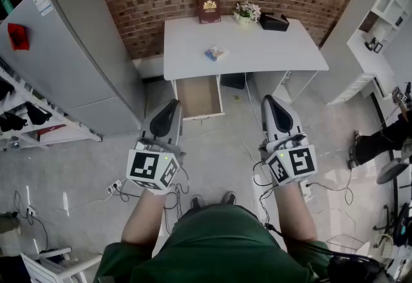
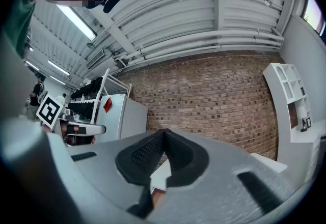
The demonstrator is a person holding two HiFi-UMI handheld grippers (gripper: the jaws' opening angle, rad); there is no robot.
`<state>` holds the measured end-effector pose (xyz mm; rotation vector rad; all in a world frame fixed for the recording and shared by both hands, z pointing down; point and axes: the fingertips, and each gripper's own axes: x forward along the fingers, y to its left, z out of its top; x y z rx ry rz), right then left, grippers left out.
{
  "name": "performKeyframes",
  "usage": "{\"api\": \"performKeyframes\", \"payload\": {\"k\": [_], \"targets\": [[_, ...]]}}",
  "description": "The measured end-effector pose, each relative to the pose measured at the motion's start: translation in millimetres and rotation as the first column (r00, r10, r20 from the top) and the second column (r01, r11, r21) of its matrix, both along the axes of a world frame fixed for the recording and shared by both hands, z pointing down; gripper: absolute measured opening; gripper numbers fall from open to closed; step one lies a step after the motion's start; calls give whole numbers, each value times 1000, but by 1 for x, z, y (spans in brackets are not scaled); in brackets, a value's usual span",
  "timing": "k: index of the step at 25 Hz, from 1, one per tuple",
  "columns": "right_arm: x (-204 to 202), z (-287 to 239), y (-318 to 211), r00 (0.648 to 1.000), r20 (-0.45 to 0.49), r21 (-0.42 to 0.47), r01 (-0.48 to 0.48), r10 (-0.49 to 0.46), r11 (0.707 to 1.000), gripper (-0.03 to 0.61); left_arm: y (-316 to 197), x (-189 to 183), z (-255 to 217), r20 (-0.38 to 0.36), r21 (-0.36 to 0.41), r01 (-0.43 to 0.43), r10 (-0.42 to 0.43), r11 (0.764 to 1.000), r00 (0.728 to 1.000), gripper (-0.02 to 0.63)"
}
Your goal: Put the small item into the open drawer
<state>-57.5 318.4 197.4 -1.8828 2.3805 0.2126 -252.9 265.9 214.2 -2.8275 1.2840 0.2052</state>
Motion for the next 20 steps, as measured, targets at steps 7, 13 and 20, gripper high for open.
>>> {"api": "performKeyframes", "payload": {"k": [7,13,20], "targets": [[45,0,3,999,20,6,25,-25,1000,2,9,49,-3,17,4,11,-11,1000,1000,23],[83,3,-1,995,82,3,63,-63,998,3,11,87,-6,21,-14,30,-30,999,999,23],[113,16,-4,991,112,-12,77,-75,997,3,11,115,1,42,-21,49,-48,999,998,23]]}}
